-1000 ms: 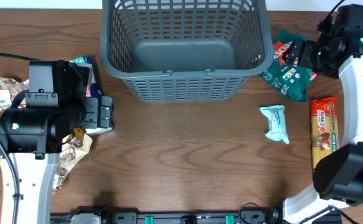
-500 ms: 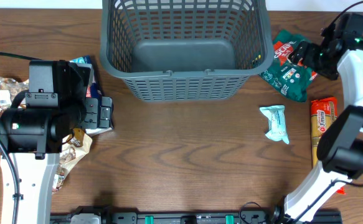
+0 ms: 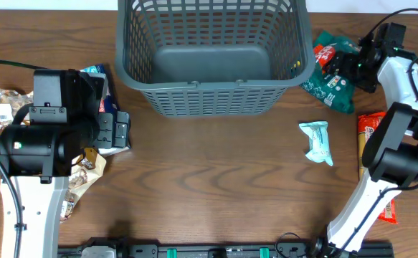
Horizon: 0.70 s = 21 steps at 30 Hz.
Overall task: Pack container
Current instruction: 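Reach the right gripper to the green coffee bag and grasp it, then lift the green coffee bag and drop it into the basket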
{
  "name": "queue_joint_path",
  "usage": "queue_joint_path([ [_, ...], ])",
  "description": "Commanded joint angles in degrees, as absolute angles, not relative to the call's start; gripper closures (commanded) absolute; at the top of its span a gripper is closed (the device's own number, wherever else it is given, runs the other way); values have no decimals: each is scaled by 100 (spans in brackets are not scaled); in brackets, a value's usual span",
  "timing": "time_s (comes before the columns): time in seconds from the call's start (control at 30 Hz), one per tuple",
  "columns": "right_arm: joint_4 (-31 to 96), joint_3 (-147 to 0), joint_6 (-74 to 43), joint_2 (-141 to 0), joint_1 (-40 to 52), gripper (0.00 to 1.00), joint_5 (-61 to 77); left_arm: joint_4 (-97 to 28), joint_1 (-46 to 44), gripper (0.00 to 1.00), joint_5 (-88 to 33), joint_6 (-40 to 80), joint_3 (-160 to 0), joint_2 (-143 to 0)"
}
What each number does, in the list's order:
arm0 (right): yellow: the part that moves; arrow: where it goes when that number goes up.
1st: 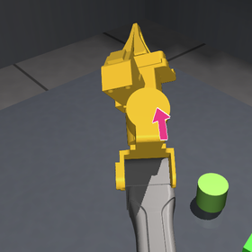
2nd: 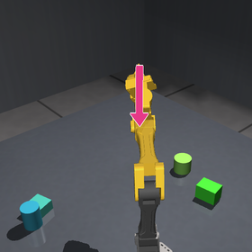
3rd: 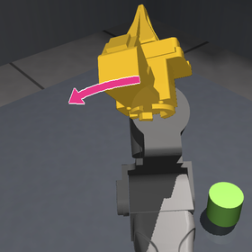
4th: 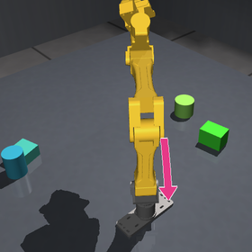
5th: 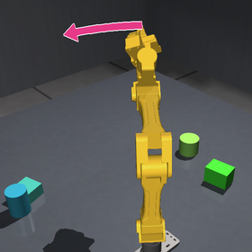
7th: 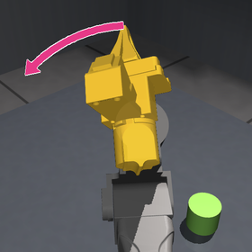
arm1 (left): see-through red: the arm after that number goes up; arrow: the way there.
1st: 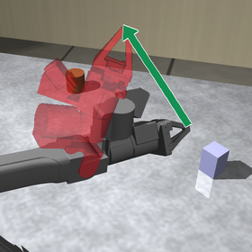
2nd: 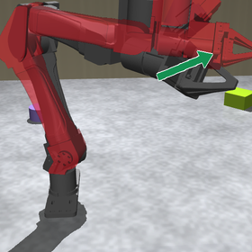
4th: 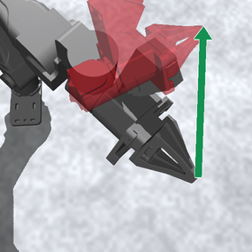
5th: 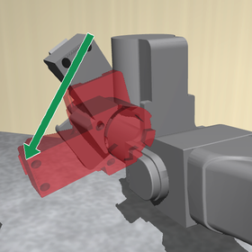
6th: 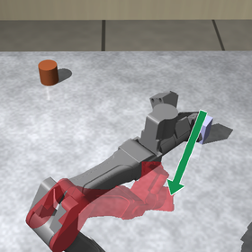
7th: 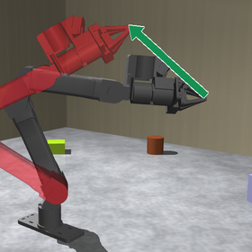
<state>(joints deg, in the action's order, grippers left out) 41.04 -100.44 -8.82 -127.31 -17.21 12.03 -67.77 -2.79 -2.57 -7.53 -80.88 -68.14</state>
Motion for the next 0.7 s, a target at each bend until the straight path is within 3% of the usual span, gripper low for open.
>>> queue_joint_path([
  [0.0,4176,-9948,-947,-13214,-1721,1,1192,-6810,-294,1,-187,-790,-8197,-6812],
  [0.3,4003,-9955,-1155,-13124,-1728,1,1188,-6810,-292,1,-187,-790,-8197,-6812],
  [0.33,3972,-9953,-1203,-13126,-1728,6,1188,-6810,-294,1,-187,-790,-8197,-6812],
  [0.4,3898,-9953,-1223,-13126,-1726,40,1192,-6810,-294,1,-187,-790,-8197,-6812],
  [0.47,3833,-9953,-1223,-13126,-1719,61,1192,-6810,-294,1,-187,-790,-8197,-6812],
  [0.53,3830,-9953,-1223,-13126,-1719,94,1188,-6812,-294,1,-187,-790,-8197,-6812],
  [0.57,3833,-9953,-1223,-13126,-1719,99,1190,-6812,-292,1,-187,-790,-8197,-6812],
  [0.67,3830,-9955,-1223,-13124,-1719,99,1190,-6812,-292,1,-187,-790,-8197,-6812],
])
